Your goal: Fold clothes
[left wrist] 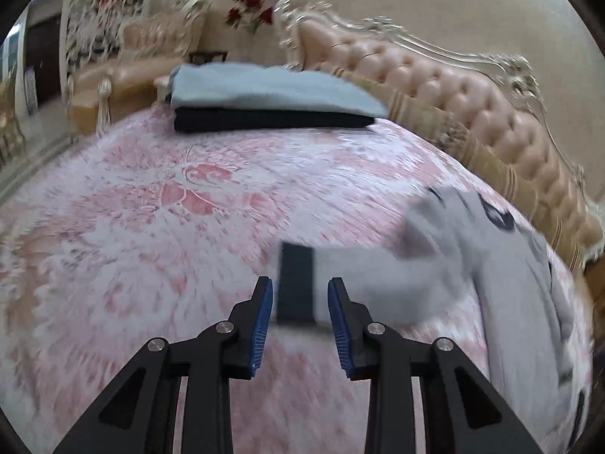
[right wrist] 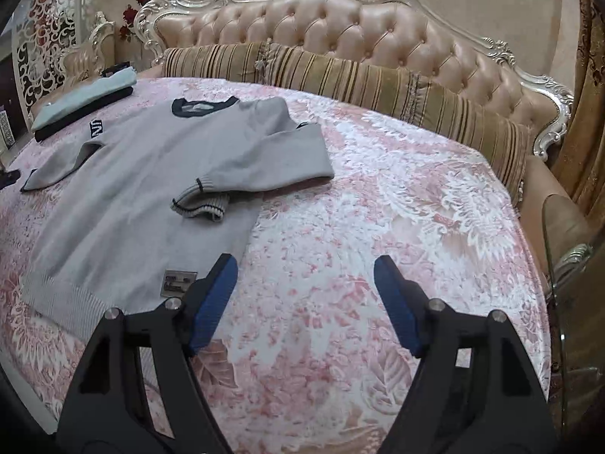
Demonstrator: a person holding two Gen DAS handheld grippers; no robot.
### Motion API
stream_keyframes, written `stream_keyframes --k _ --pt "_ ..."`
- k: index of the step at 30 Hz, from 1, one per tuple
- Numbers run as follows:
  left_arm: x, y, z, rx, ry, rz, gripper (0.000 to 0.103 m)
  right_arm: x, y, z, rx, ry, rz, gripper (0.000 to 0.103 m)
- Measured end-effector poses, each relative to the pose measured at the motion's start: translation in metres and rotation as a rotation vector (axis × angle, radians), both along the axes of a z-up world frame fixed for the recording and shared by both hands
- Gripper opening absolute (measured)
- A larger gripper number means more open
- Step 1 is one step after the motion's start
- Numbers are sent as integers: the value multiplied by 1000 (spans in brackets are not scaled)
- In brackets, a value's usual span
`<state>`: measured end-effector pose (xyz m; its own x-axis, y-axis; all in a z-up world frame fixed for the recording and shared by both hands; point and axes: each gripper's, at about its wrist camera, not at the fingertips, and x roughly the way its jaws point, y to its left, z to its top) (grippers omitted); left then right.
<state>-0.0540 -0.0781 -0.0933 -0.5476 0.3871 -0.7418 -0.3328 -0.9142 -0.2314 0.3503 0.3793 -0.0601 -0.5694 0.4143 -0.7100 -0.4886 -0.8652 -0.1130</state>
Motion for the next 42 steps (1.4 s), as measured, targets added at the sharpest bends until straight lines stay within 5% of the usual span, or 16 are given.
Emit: stream_keyframes --k 9,12,19,25,30,35,42 --pt "-15 21 -15 -104 -28 -24 31 -9 0 -14 -27 -42 10 78" --pt "-14 30 -12 -167 -20 -45 8 -10 -6 -12 -21 -37 25 78" --pt "-5 -27 39 -32 41 47 4 -9 -9 -1 14 -7 31 82" --pt "-15 -52 14 -12 -32 112 5 -24 0 3 13 33 25 88" --pt "-12 -46 -7 -21 -61 149 17 -52 -17 -6 90 -5 78 88" --pt "20 -66 8 19 2 199 28 -79 -43 -13 195 -46 172 88" --pt "66 -67 23 94 38 181 30 -122 -40 -35 122 -75 171 88"
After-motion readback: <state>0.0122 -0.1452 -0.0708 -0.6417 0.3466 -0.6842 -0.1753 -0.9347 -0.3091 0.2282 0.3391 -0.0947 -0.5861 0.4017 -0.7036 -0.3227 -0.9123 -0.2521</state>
